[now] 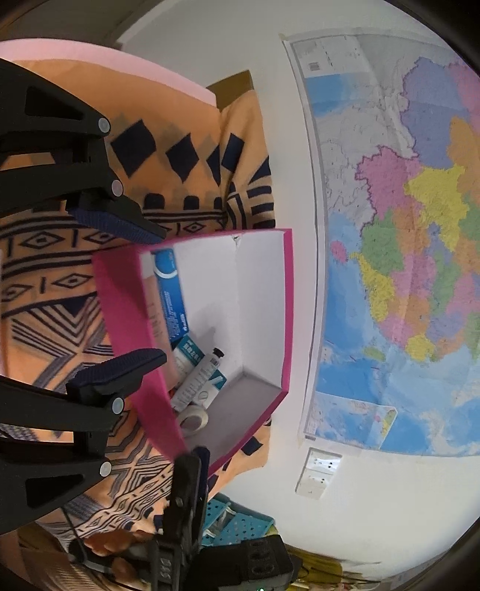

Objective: Organize rigid objects
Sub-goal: 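Move the left gripper down to the green-labelled pink tube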

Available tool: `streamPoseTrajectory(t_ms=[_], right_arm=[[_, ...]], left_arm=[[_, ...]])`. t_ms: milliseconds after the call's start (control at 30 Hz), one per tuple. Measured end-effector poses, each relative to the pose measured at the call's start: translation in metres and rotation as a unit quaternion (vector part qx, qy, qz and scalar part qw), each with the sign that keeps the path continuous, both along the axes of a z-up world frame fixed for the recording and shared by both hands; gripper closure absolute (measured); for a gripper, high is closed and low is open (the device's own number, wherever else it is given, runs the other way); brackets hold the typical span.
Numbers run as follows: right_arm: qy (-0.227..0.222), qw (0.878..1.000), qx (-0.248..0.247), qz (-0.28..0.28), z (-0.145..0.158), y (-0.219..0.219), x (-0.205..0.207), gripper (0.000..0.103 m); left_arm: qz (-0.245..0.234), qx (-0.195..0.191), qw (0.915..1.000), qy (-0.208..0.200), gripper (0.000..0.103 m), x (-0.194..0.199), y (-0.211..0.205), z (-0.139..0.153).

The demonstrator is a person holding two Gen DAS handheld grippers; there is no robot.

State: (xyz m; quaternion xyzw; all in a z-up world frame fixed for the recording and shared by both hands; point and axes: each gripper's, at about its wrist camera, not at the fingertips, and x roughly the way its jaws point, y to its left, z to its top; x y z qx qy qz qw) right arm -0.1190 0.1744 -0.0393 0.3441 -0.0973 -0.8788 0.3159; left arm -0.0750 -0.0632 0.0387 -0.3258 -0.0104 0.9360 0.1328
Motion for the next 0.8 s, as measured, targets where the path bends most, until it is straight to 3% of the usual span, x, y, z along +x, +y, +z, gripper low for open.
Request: streamPoseTrajectory(t_ms=[167, 433, 800], right_arm=[[-0.008, 0.999, -0.017, 0.036, 0.000, 0.004, 0.031, 0.046], [-0.067, 0.994, -0.010, 0.091, -0.034, -0.007, 0.072, 0.046], [-0.168, 0.972, -0.014, 0.166, -0.088, -0.053, 0.094, 0.046]], left_arm=[[0.002, 0.009, 0.9999, -0.012, 0.043, 0.020, -0.018, -0.008], [-0.010, -0.017, 0.9971, -0.073, 0.043, 0.048, -0.021, -0.048], [-0.017, -0.004, 0.9928, -0.119, 0.043, 0.067, -0.026, -0.072]])
